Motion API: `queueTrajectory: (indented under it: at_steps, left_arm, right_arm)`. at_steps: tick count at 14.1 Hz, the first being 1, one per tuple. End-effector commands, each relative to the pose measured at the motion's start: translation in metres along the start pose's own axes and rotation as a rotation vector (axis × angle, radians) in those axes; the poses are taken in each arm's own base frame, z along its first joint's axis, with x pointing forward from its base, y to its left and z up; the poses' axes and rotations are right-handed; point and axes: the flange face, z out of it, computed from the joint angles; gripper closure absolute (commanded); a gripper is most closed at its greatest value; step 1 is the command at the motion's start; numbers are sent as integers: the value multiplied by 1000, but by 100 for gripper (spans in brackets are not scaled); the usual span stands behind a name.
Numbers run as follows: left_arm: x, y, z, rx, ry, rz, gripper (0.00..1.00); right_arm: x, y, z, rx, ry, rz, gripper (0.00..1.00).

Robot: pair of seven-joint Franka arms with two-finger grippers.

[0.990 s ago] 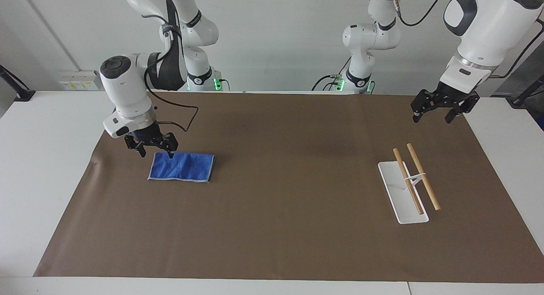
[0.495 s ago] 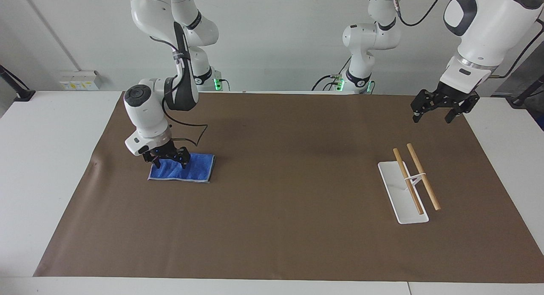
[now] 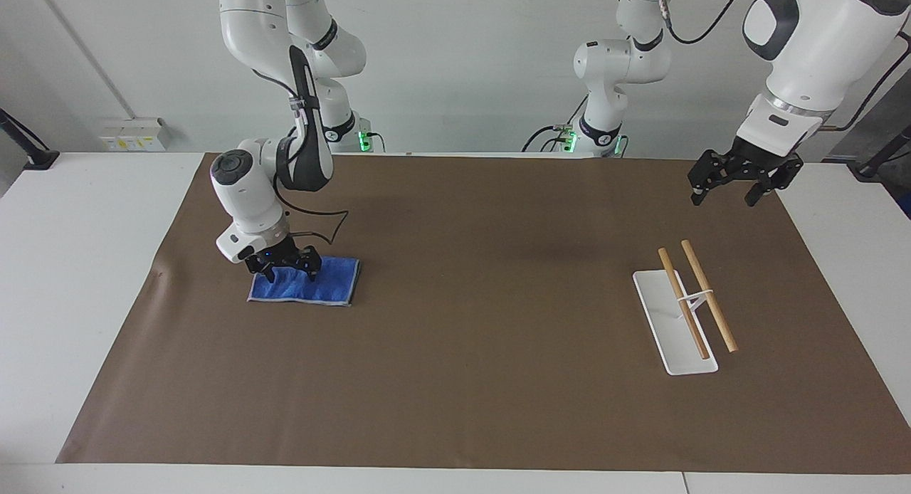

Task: Right arm passes towel to left arm to hang
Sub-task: 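Reach the right gripper down and grasp the blue towel's edge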

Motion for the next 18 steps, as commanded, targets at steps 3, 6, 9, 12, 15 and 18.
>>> queueTrajectory:
  at_steps: [3,6,9,12,15,18]
  left_arm:
    - [-10,-2,-2,-7,1,-6,0]
    - [-10,-2,-2,-7,1,-6,0]
    - [-10,-2,-2,-7,1,-6,0]
    - [-10,-2,-2,-7,1,-6,0]
    - [-10,-2,-2,-7,1,-6,0]
    - [-10,-2,-2,-7,1,-6,0]
  right_arm:
    - [-8,4,8,12,3,7,78]
    - [-2,-4,3,14,10,82,100]
    - [13,-16,-18,21,17,76,100]
    - [36,-19,-61,30,18,71,100]
    - [61,-31,-109,75,64,88,100]
    - [78,-50,-141,166,103,121,100]
